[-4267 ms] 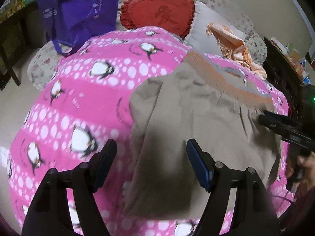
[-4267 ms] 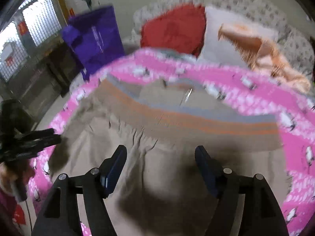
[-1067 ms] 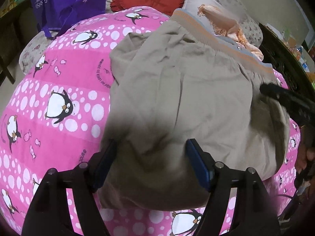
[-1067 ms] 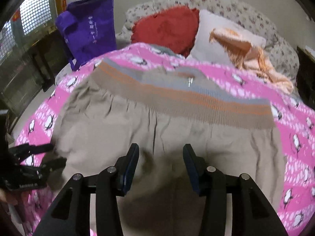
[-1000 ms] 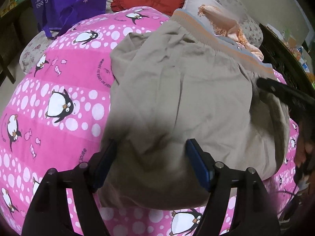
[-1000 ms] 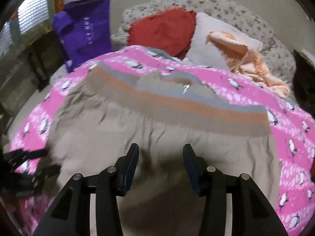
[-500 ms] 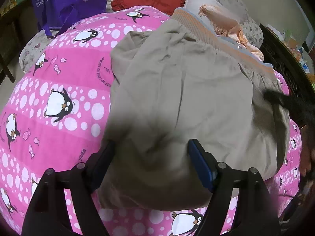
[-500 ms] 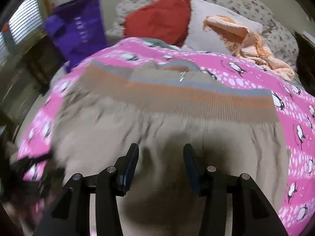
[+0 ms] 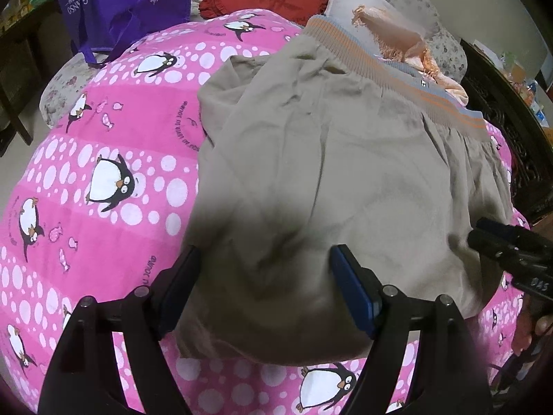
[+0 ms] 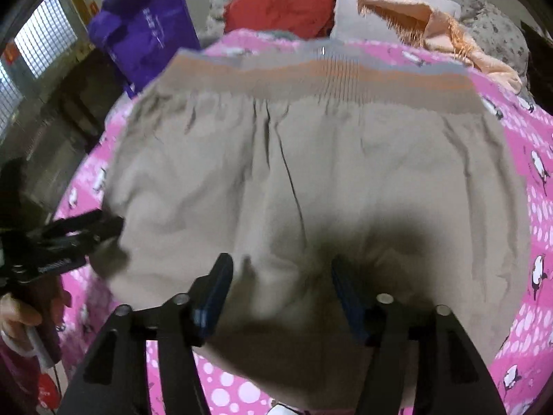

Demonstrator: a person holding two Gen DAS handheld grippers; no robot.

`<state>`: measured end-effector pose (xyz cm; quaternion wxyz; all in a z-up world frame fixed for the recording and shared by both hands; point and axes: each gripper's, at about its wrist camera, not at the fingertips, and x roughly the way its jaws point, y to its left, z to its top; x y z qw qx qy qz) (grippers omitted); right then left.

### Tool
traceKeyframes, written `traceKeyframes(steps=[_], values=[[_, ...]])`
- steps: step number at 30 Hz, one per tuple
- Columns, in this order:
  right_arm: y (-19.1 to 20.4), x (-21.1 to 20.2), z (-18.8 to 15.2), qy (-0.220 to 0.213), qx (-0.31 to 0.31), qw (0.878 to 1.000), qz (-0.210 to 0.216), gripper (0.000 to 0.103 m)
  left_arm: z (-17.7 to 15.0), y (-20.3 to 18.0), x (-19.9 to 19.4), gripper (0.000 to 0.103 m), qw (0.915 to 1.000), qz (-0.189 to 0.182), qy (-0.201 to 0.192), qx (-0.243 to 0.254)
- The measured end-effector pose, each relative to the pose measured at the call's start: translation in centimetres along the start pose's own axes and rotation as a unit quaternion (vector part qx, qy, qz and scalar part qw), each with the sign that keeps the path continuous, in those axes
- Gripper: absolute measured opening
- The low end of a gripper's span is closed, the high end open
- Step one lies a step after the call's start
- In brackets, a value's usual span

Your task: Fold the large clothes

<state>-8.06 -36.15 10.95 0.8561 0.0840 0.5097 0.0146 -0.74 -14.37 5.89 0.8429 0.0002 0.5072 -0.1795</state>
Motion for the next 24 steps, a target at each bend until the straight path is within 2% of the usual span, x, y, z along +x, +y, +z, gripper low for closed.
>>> traceKeyframes(steps=[5,9,13,18,24], values=[[-0.6,-0.9,0.4,-0.028,0.007,1.000,-0.006,0.062,-0.1,0.4,-0.3,0.078,0.9999,-0.003,-0.001,-0.010],[-1.2,0.1,0.6,-0.021,0.030,0.999,0.005,0.061,-0.1,0.6,-0.7,0.078,0.9999,0.005,-0.005,-0.010],[-0.5,-0.1,0.5,-0.032,0.030,0.999,0.030,0.061,0.0,0.7,-1.0,0.078,0.9999,0.004,-0.008,-0.011],[0.2,0.2,0.1,-0.029,0.015,0.999,0.018,0.061,0.5,1.7,-0.9,0.078,0.9994,-0.003,-0.009,-0.034],[-0.5,0.3,-0.3,-0.026,0.026,0.999,0.022,0.062,0.4,1.8,-0.9,0.078,0.9994,0.002,-0.008,-0.032]])
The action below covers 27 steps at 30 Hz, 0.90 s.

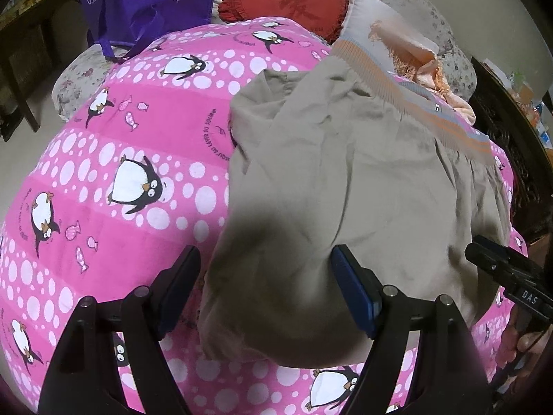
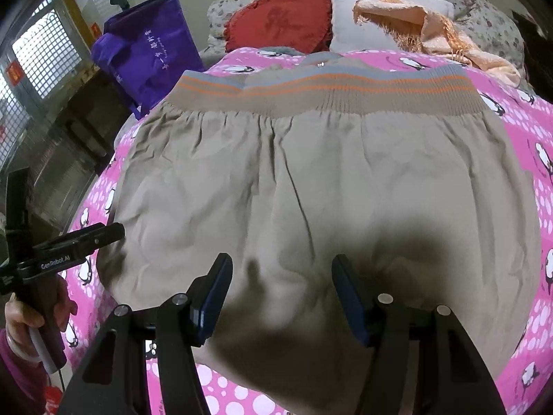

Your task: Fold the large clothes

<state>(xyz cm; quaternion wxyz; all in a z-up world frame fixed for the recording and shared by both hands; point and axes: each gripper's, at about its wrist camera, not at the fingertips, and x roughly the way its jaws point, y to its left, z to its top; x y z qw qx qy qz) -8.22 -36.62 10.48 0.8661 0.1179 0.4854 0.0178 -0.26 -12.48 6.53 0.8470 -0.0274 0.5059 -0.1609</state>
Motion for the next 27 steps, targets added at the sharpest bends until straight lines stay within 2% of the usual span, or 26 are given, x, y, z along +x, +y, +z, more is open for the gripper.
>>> traceKeyframes(steps=[3,7,10,17,22,27], values=[[-0.2,0.0,-0.1,-0.003,0.006,1.000,-0.001,0.062,0.1,0.2,0.0,0.078,1.0000,-0.007,0.001,-0.003],[0.0,-0.5,-0.1,-0.022,0.008,1.000,0.005,0.065,0.6,1.1,0.2,0.078,0.9983,-0.050,0.010,-0.028],[0.1,-0.5,0.1,-0.033,0.009,0.999,0.019,0.070,1.3,2.3,0.5,0.083,0.9956,-0.074,0.012,-0.057],[-0.6,0.4,0.5,-0.025,0.030,0.999,0.033,0.070,3.6,3.7,1.7,0.085,0.9914,-0.105,0.001,-0.078],[-1.6,-0.2,1.2,-0.054,0.041,0.996,0.052,0.070,5.0,4.0,4.1,0.085,0.9870,-0.130,0.020,-0.092],[-2.1,-0.2,1.4,-0.053,0.036,0.996,0.055,0.069,5.5,3.8,5.7,0.089,0.9834,-0.148,0.020,-0.103]])
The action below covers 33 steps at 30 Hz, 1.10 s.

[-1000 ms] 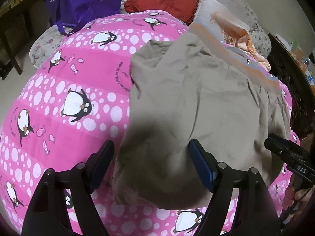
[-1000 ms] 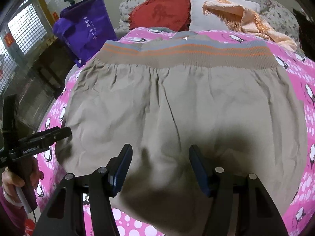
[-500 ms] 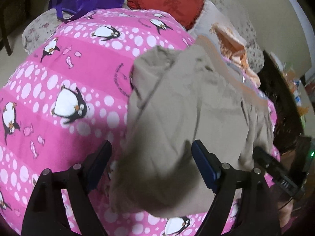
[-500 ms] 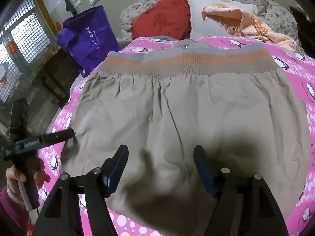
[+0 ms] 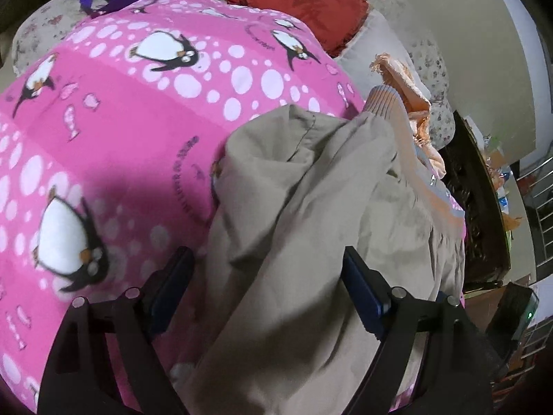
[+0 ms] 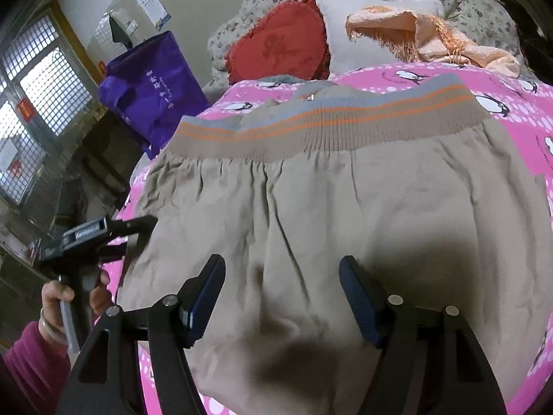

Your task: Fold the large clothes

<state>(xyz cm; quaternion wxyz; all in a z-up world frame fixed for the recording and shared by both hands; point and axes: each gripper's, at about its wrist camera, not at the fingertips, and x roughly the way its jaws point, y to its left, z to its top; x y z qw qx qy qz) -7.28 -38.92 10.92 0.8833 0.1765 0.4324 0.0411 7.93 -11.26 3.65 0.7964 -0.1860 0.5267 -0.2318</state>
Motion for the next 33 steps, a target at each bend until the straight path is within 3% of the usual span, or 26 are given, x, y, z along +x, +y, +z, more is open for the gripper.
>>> traceKeyframes(steps=[5,6,9,10,11,12,13,16,20,24,26,33], values=[[-0.4,-0.2,-1.2,0.004,-0.006,1.000,0.000,0.069,0.3,-1.0,1.0,0.091,0.9998,-0.009,0.000,0.020],[-0.6,-0.3,-1.4,0.001,0.000,1.000,0.004,0.069,0.3,-1.7,1.2,0.073,0.9992,-0.019,0.005,0.034],[-0.9,-0.8,-1.4,-0.019,0.003,0.999,0.030,0.067,0.1,-3.4,1.7,0.033,0.9971,-0.003,0.017,0.074],[-0.8,-0.8,-1.3,-0.020,0.002,0.999,0.032,0.061,0.0,-3.8,1.7,0.028,0.9961,-0.001,0.015,0.087],[-0.9,-0.6,-1.1,-0.018,0.005,0.999,0.032,0.046,-0.2,-4.2,1.6,0.023,0.9949,0.005,0.011,0.100],[-0.9,-0.3,-1.0,-0.013,0.006,0.999,0.034,0.038,-0.4,-4.7,1.3,0.017,0.9935,0.013,0.007,0.113],[-1.0,0.3,-0.9,-0.005,0.007,0.999,0.033,0.030,-0.5,-5.1,1.1,0.015,0.9926,0.015,0.005,0.121],[-1.5,1.7,-1.3,0.018,0.013,1.000,0.009,0.031,-0.8,-6.0,-0.1,0.011,0.9908,0.016,0.000,0.134],[-2.8,1.3,-1.7,0.014,0.048,0.998,0.031,0.033,-1.0,-7.1,-1.9,0.009,0.9891,0.003,-0.003,0.147],[-4.7,1.1,-1.9,-0.003,0.110,0.992,0.068,0.034,-0.7,-8.4,-3.5,0.009,0.9906,-0.054,0.002,0.126],[-5.5,1.9,-2.2,0.009,0.126,0.990,0.069,0.033,-0.9,-9.4,-3.9,0.009,0.9895,-0.074,0.003,0.124],[-7.5,-2.1,-3.5,-0.043,0.172,0.977,0.118,0.043,-2.0,-15.6,-5.0,0.008,0.9791,-0.125,0.012,0.160]])
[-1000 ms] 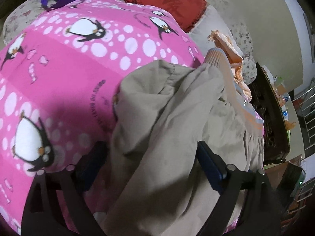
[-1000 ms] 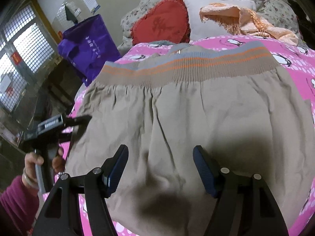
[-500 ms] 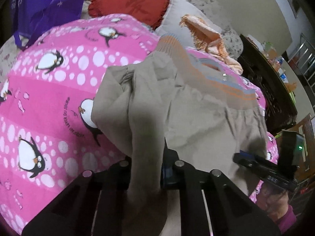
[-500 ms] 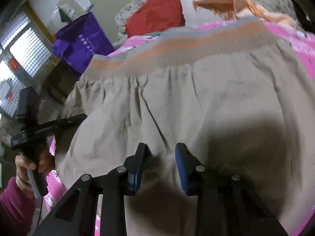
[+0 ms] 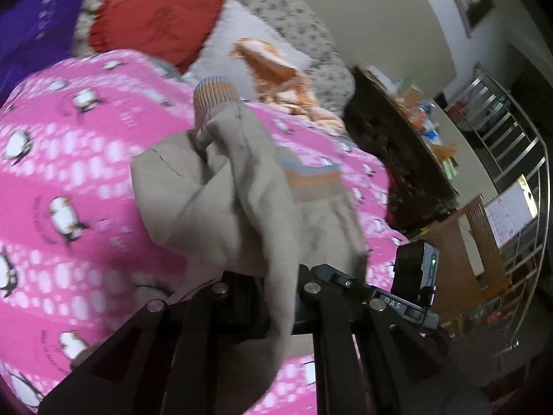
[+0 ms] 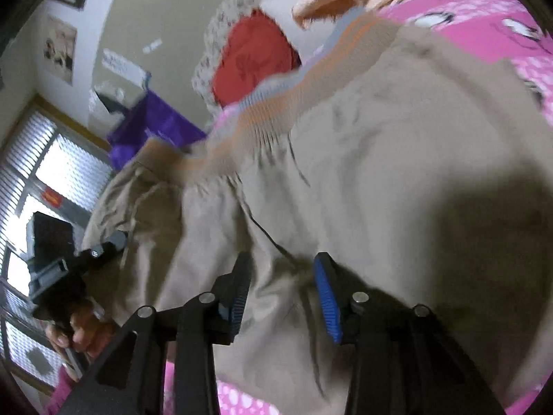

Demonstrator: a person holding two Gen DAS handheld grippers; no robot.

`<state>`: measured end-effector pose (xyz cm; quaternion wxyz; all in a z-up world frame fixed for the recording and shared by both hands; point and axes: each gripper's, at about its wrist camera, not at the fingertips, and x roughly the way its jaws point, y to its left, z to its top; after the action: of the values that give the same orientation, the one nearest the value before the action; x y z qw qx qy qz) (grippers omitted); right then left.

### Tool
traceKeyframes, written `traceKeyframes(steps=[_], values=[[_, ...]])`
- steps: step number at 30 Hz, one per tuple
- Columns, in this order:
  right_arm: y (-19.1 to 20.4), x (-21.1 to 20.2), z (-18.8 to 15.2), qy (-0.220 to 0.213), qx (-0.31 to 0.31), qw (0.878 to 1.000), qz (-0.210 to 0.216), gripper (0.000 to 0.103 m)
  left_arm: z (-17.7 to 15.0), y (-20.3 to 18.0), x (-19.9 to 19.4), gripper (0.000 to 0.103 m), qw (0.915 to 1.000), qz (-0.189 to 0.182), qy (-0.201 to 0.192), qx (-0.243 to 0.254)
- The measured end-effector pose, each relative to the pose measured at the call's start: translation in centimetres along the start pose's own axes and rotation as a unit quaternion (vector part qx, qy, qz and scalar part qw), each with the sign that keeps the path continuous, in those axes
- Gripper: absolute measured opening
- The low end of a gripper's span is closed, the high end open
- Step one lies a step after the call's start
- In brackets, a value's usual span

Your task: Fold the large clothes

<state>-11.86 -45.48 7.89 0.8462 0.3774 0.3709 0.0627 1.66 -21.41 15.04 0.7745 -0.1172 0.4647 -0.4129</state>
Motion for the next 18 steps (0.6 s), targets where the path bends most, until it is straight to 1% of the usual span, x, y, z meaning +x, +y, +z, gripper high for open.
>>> traceKeyframes(steps=[2,3,5,7,10,12,13,14,15,17,18], values=[[-0.7,-2.4,-0.2,-0.027,0.007,1.000,0.003,0.050,0.4,-2.0,0.5,0.008,0.9998,-0.022,-0.002,0.002],[-1.2,-3.6,-0.3,-0.039,0.011,0.999,0.002,0.052,0.6,-3.0,0.9,0.008,0.9995,-0.032,-0.002,0.003],[-2.4,-6.0,-0.5,-0.061,0.020,0.998,0.003,0.061,0.8,-5.3,2.3,0.008,0.9988,-0.047,0.001,0.012],[-4.0,-7.6,-1.0,-0.069,0.037,0.997,0.006,0.060,0.6,-7.3,4.5,0.008,0.9977,-0.064,0.017,0.016],[-6.0,-8.7,-2.1,-0.067,0.057,0.996,0.011,0.059,-0.4,-9.2,8.6,0.008,0.9962,-0.073,0.047,0.007],[-6.9,-8.7,-2.3,-0.069,0.069,0.995,0.011,0.059,-1.4,-9.6,11.1,0.010,0.9938,-0.086,0.069,-0.015],[-7.8,-9.0,-2.6,-0.076,0.085,0.993,0.016,0.060,-1.8,-9.6,12.3,0.013,0.9921,-0.093,0.077,-0.033],[-8.6,-9.5,-3.0,-0.082,0.100,0.991,0.025,0.060,-2.3,-9.6,13.1,0.027,0.9903,-0.101,0.084,-0.044],[-9.3,-9.6,-3.1,-0.087,0.118,0.989,0.036,0.060,-2.9,-9.9,13.2,0.048,0.9883,-0.114,0.089,-0.049],[-11.2,-9.6,-3.9,-0.088,0.155,0.982,0.058,0.060,-3.3,-11.0,13.4,0.068,0.9765,-0.177,0.103,-0.068],[-12.1,-9.3,-4.3,-0.083,0.172,0.979,0.066,0.060,-3.4,-11.8,12.8,0.074,0.9681,-0.216,0.106,-0.071]])
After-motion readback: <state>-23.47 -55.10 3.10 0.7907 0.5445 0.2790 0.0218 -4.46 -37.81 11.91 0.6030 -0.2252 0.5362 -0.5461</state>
